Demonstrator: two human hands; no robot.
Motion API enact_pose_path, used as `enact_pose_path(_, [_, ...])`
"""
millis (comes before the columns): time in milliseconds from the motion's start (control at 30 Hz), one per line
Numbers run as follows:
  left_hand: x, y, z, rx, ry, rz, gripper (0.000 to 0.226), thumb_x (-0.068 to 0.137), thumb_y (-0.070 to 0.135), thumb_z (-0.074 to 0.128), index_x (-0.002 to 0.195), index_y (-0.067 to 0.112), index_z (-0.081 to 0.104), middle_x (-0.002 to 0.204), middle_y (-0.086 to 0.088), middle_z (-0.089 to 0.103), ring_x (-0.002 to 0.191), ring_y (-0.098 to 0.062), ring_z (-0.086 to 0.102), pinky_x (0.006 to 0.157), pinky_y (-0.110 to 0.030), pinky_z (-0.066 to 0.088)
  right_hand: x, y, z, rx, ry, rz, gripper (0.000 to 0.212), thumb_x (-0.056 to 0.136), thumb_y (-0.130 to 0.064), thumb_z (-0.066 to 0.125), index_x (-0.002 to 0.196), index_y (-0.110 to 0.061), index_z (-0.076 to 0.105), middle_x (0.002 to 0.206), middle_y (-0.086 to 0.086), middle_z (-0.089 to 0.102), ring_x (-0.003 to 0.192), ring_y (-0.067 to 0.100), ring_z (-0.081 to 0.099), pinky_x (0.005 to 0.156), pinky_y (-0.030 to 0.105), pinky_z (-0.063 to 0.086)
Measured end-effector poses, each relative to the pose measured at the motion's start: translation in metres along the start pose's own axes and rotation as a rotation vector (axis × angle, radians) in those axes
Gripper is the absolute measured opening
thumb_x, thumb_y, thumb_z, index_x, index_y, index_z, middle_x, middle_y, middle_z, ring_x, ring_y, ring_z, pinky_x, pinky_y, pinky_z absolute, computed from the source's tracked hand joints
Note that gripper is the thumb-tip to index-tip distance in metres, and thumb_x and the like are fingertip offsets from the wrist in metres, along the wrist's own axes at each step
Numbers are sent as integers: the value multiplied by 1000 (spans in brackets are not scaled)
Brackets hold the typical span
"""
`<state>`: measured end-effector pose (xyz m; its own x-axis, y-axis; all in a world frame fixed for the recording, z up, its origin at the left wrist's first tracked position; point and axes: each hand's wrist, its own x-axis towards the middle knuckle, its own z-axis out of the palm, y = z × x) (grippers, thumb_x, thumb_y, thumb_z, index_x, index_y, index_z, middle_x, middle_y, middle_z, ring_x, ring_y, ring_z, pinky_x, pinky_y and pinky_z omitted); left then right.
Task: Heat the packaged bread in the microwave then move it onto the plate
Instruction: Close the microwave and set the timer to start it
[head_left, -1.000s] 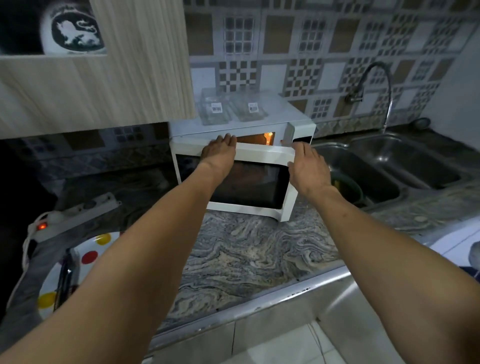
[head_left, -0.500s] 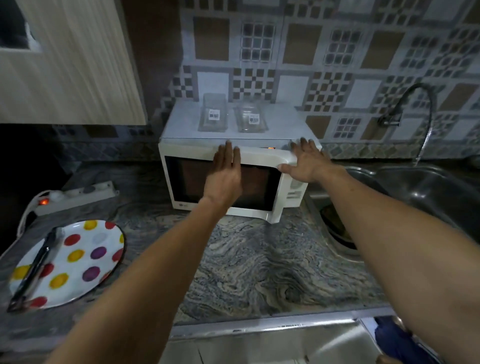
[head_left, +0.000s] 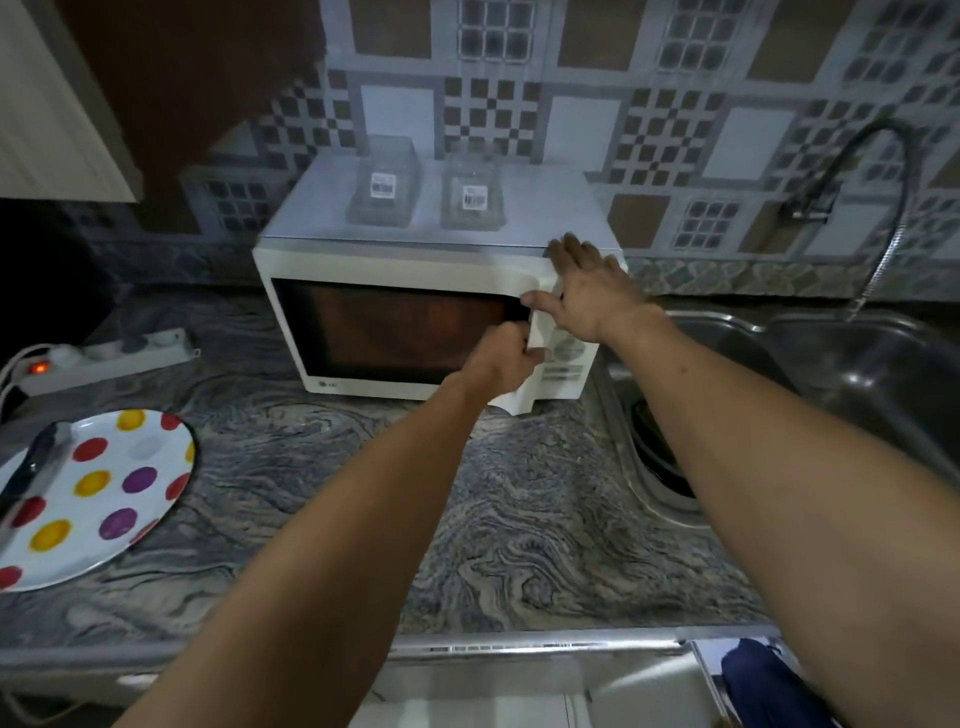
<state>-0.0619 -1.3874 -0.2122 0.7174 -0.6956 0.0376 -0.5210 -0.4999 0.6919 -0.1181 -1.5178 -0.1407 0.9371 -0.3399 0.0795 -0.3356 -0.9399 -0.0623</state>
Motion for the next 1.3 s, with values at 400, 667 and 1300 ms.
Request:
enact_pose_path(400, [32, 5, 13, 43, 84, -110, 25, 97, 28, 60, 94, 3, 60, 67, 0, 49, 71, -25, 58, 50, -25, 34, 7, -2, 6, -54, 209, -3, 76, 91, -61, 55, 147, -12, 39, 146, 7, 46, 131, 29, 45, 103, 46, 39])
enact_pose_path(667, [39, 9, 12, 40, 87, -160, 24, 95, 33, 63, 89, 9, 59, 84, -7, 62, 71, -23, 61, 63, -28, 45, 2, -1, -2, -19, 273, 39, 58, 91, -60, 59, 130, -17, 53, 126, 5, 61, 111, 32, 61, 76, 39, 44])
enact_pose_path(1300, [47, 13, 13, 11, 46, -229, 32, 95, 26, 65, 110, -1, 63, 110, -15, 67, 98, -30, 66, 85, -34, 55, -22, 58, 127, 767, 179, 503, 42, 81, -44, 80, 103, -9, 72, 101, 6, 74, 89, 23, 69, 82, 31, 58])
